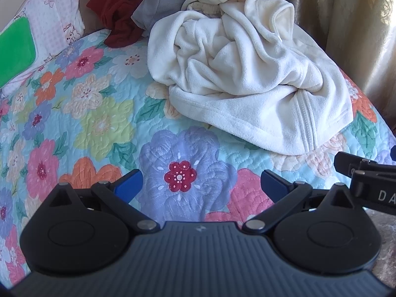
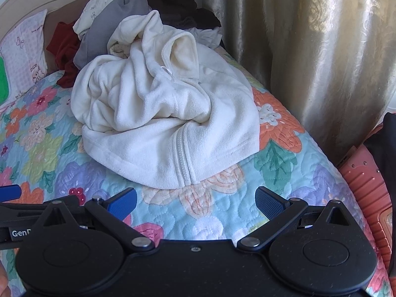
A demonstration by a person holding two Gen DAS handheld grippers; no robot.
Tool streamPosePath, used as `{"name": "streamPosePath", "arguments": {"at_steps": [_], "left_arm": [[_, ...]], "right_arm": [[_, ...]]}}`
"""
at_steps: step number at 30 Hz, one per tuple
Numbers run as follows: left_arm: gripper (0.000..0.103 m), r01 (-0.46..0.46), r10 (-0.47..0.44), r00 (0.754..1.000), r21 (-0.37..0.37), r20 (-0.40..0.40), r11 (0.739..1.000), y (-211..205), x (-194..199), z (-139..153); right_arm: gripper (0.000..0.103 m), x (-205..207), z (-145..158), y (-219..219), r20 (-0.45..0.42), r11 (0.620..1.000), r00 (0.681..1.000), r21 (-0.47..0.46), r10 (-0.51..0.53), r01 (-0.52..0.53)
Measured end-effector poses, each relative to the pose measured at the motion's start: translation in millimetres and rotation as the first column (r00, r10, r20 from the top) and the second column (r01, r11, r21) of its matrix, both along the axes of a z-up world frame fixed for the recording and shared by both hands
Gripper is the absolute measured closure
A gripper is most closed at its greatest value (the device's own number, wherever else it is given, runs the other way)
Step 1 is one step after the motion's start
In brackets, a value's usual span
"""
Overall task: Fold clothes
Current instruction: 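Move both grippers open toward the cream fleece jacket pile, then push both open grippers into the cream fleece jacket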
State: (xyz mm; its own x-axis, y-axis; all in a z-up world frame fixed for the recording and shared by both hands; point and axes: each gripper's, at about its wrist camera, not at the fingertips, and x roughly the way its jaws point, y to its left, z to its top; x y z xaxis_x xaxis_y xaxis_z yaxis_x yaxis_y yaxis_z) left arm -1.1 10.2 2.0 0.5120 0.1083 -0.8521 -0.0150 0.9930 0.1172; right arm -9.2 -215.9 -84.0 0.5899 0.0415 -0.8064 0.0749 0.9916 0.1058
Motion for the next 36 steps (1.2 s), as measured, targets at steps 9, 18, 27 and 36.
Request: {"name": "streamPosePath", "arguments": {"at_steps": [9,18,27,36], "left_arm": [[0.0,-0.013,0.013,1.0,-0.009,-0.012,1.0,2.4,-1.6,-1.5],[0.0,-0.041,0.043,0.998,-0.057,0.041,0.998,15.2,-3.1,9.6],[0.0,0.008,0.001,0.994,-0.077,0.108,0.997,32.9,52.5,27.0],[0.024,-0.004,0.025,0.995,-0.22,0.092,0.975,54.4,109.8,-8.9]], "right_arm": [[0.0,2.2,-1.7,-0.6,-0.012,1.0,1.0,0.014,0.005,-0.005],[0.0,4.5,16.2,-1.8,0.055,0.995,0.996,0.072,0.066,-0.07],[0.0,44.0,65.6,-30.6,0.453,0.996,0.89,0.087,-0.059,0.021],[0.001,142.0,2.6,-45.2,0.088,0.948,0.995,0.318,-0.055,0.024]]}}
